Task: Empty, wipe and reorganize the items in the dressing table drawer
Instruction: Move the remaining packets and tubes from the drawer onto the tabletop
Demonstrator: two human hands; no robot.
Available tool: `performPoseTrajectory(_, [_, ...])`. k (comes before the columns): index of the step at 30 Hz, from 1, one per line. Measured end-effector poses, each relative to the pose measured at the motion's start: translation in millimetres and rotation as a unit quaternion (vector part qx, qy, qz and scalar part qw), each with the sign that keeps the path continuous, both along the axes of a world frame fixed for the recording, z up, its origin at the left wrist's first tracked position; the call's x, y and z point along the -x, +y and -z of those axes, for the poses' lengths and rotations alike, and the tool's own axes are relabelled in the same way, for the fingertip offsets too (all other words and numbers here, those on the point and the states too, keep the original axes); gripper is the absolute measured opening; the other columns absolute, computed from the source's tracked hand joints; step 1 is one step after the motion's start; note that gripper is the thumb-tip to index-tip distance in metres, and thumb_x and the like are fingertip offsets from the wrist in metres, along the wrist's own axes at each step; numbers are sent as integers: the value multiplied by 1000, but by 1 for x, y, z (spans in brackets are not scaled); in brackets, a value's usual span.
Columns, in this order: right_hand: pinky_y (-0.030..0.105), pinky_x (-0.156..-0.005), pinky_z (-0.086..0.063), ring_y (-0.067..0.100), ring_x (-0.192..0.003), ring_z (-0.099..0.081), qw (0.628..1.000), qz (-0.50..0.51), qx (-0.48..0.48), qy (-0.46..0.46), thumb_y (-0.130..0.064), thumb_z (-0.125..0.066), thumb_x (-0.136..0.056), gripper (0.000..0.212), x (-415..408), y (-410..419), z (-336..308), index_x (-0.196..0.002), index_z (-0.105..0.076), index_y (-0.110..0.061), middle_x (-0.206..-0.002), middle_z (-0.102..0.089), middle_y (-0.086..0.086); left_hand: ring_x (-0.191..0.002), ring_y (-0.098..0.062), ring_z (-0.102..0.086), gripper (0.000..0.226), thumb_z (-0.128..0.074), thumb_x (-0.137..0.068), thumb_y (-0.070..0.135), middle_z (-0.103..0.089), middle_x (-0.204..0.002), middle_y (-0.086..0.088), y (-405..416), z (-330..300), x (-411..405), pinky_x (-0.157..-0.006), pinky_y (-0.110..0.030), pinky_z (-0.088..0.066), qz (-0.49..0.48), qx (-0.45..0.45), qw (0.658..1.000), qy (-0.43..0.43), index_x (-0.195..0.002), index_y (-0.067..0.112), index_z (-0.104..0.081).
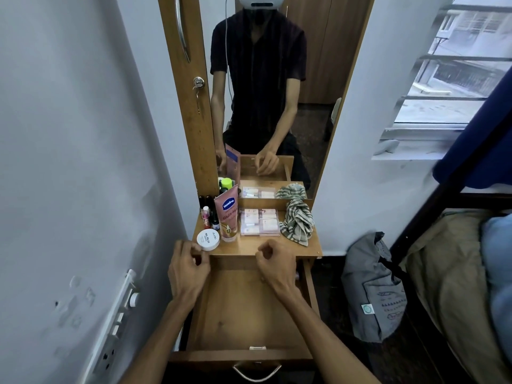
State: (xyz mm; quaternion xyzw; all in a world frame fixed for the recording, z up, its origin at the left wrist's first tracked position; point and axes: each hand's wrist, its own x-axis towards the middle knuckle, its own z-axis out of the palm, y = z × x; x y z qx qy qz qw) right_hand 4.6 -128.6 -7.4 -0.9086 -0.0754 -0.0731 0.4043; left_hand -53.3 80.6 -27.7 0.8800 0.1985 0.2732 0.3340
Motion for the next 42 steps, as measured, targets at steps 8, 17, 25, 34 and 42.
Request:
performPoseTrajectory(8, [32,-96,-46,27,-125,-53,952,-47,263,146,-21,-63,-86,41,10,-47,55,-126,-61,-15,-129,-62,8,-69,-5,-57,29,-74,-77,9,-56,-78,14,-28,26,27,-63,-31,-54,74,-2,996,47,-79,27,-51])
performPoseTrajectory(17, [35,-101,-48,28,-132,-47,909,-93,386,132,-19,-65,-94,47,5,-55,63,-139,-52,-17,-138,-58,9,-79,-4,-60,21,-74,-77,10,-62,-94,15,-44,41,41,-70,-24,-55,130,-28,983,125,-90,26,-67])
performPoseTrajectory(25, [26,-80,-50,18,-102,-62,969,-112,197,99,-65,-55,-89,51,15,-58,57,-110,-68,-20,-107,-69,-1,-85,-6,-61,20,-71,-80,12,-64,-104,12,-47,49,47,-73,-25,-55,136,-23,978,156,-95,25,-70])
performPoseTrajectory(34, [27,-69,-53,4,-78,-64,995,-91,-47,10,-45,-75,-71,18,14,-37,10,-81,-73,-30,-79,-70,-15,-89,-8,-60,21,-68,-80,13,-61,-108,14,-48,37,41,-75,-29,-55,148,-23,979,141,-98,24,-68])
performPoseTrajectory(42, [22,-62,-47,6,-72,-58,993,-47,-31,-103,-40,-71,-83,16,-15,-6,-46,-82,-68,-24,-78,-65,-11,-83,-8,-62,21,-68,-78,13,-62,-106,17,-44,46,48,-72,-31,-56,134,-3,980,145,-93,27,-68])
